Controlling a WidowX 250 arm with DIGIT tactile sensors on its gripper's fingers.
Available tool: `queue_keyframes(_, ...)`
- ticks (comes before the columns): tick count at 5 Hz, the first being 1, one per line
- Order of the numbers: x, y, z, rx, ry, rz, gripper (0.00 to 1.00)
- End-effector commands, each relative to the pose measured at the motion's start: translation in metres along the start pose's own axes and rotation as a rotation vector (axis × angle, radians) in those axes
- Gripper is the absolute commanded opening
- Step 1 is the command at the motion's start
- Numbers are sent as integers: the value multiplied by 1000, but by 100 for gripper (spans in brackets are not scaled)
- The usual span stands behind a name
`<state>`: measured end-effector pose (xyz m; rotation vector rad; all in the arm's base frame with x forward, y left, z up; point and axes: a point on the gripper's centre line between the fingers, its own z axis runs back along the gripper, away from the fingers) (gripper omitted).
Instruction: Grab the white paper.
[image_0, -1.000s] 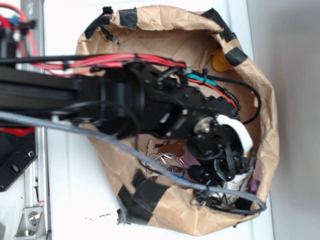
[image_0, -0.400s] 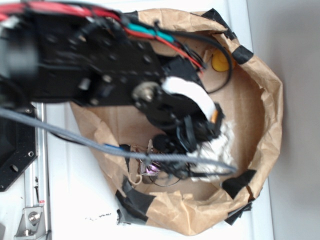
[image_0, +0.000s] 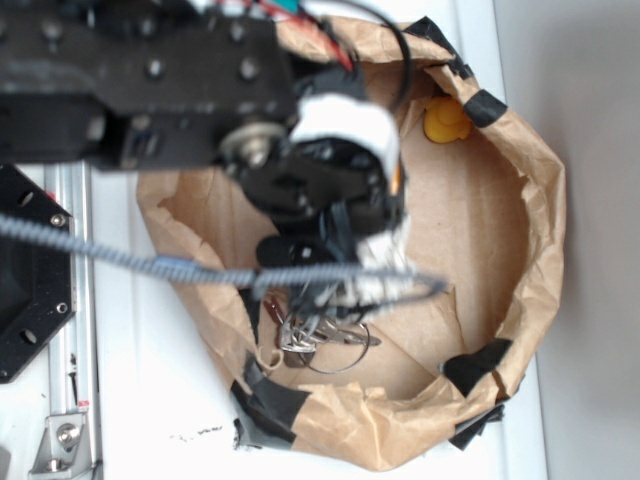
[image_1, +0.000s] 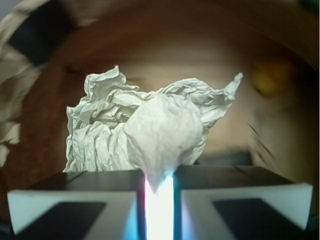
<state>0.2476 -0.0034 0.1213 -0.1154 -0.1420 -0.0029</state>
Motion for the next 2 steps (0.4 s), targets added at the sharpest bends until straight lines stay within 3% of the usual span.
queue_keyframes(1, 6, 6, 50, 239, -80, 225, 0)
queue_keyframes(2, 3, 9, 52, 230, -85, 244, 0)
